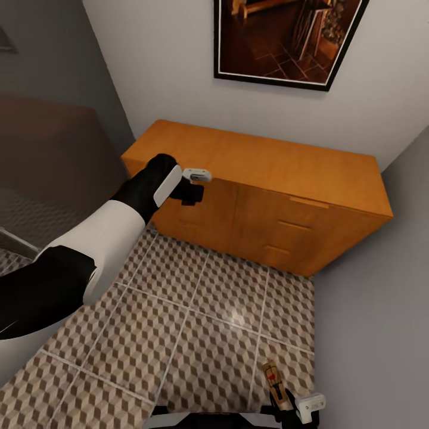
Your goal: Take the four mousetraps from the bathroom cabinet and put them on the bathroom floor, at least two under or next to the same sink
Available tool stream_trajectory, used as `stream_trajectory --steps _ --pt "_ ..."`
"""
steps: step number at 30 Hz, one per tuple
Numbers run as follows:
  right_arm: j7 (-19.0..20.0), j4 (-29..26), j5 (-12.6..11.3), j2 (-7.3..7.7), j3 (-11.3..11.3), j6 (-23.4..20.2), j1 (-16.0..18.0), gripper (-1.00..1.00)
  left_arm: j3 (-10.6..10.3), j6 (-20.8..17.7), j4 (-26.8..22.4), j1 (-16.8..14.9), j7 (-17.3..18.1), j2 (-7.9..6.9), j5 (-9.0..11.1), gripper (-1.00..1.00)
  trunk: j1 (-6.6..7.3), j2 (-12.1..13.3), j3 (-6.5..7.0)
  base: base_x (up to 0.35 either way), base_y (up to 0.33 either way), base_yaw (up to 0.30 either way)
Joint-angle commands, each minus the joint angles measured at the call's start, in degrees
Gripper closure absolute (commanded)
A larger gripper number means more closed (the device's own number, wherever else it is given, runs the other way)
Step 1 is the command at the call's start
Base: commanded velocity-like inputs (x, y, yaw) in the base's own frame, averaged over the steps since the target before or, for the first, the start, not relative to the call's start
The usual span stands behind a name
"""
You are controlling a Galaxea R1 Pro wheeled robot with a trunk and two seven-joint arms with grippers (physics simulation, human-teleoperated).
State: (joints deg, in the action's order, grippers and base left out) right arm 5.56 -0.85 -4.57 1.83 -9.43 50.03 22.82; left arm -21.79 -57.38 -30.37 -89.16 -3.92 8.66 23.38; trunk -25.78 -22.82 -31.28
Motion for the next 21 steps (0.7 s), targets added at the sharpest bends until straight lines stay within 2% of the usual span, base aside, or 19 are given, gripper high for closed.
stream_trajectory --steps 1,18,21 --pt "0.8 0.0 -0.7 0.02 -0.1 0.2 0.0 1.00 -0.3 -0.1 0.0 0.0 -0.3 -0.04 0.4 1.00 0.00 -0.1 -0.08 -0.282 0.180 0.000" --pt "0.8 0.0 -0.7 0.02 -0.1 0.2 0.0 1.00 -0.3 -0.1 0.3 0.0 -0.3 -0.04 0.4 1.00 0.00 -0.1 -0.08 -0.283 0.166 0.000" --pt "0.8 0.0 -0.7 0.02 -0.1 0.2 0.0 1.00 -0.3 -0.1 0.4 0.0 -0.3 -0.04 0.4 1.00 0.00 -0.1 -0.08 -0.149 0.069 0.000"
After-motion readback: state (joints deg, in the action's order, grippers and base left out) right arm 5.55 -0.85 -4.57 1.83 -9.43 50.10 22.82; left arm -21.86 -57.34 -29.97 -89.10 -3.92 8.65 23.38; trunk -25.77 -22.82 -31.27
